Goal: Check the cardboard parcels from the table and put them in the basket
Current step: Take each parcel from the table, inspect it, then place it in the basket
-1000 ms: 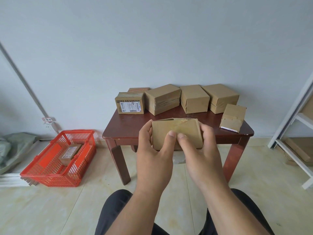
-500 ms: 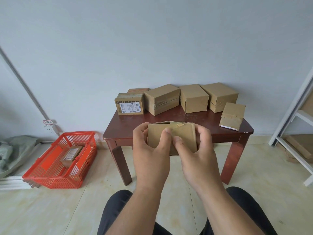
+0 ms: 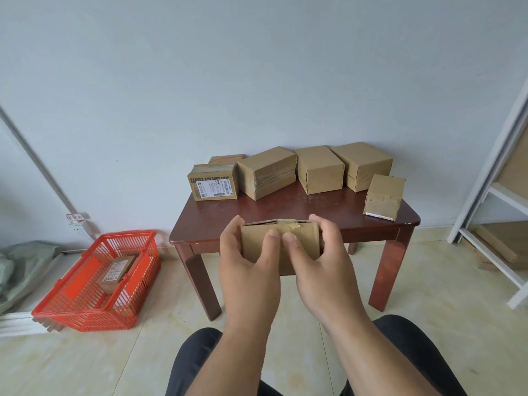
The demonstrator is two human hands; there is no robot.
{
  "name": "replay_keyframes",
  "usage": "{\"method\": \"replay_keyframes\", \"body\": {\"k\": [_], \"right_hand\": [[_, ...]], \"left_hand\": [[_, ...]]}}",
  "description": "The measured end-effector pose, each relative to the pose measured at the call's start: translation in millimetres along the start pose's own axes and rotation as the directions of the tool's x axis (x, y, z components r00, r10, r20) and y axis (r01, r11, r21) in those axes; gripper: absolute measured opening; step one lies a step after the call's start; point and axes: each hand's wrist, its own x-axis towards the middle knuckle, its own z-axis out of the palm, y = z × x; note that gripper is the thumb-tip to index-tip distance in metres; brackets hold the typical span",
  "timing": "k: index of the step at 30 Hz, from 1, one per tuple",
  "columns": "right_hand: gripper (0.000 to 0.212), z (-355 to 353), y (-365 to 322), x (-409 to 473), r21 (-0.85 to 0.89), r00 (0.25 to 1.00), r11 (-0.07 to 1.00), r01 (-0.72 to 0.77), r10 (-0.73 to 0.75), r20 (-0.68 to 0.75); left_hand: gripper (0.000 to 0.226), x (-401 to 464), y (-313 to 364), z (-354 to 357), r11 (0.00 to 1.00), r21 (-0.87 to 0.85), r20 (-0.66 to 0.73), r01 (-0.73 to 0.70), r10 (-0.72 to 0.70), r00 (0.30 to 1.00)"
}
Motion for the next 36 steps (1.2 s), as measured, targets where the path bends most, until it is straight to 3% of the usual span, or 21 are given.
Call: {"method": "replay_keyframes", "body": {"k": [7, 13, 18, 21, 25, 28, 31, 36], "right_hand": [[0.051, 5.3, -1.7, -7.5, 0.033, 1.000, 0.999, 0.018, -0.018, -0.001], [0.041, 3.7, -4.4, -1.2, 0.124, 0.997, 0.989, -0.081, 0.080, 0.010], [0.034, -2.0, -6.7, 8.6, 0.292, 0.958, 0.914, -0.281, 0.251, 0.139], [0.017, -4.9, -6.2, 7.8, 0.262, 0.952, 0.919, -0.294, 0.257, 0.165], [0.033, -6.0, -3.5, 1.1, 0.209, 0.962, 0.942, -0.261, 0.235, 0.141], [0.057, -6.6, -3.4, -0.9, 0.173, 0.965, 0.958, -0.230, 0.201, 0.168], [0.065, -6.5, -6.0, -0.8, 0.149, 0.963, 0.964, -0.219, 0.190, 0.190], [0.061, -8.2, -3.2, 3.3, 0.097, 0.975, 0.979, -0.181, 0.165, 0.151]], "left_hand": [[0.033, 0.9, 5.8, -2.6, 0.998, -0.023, 0.001, 0.054, -0.054, 0.999], [0.038, -5.0, 3.2, -2.5, 1.000, -0.023, -0.004, -0.016, 0.015, 1.000], [0.043, -11.1, 0.1, -6.4, 0.999, -0.007, 0.007, -0.033, 0.033, 0.999], [0.044, -12.0, -1.8, -8.7, 1.000, 0.017, 0.063, -0.001, 0.000, 0.998], [0.059, -3.7, 4.9, -14.4, 0.992, 0.049, 0.233, 0.113, -0.122, 0.965], [0.057, 0.5, 12.4, -18.2, 0.982, 0.083, 0.329, 0.171, -0.189, 0.925], [0.067, 0.4, 8.7, -17.8, 0.981, 0.064, 0.277, 0.186, -0.196, 0.941], [0.051, -5.8, 1.6, -11.3, 0.984, 0.056, 0.182, 0.170, -0.177, 0.967]]}}
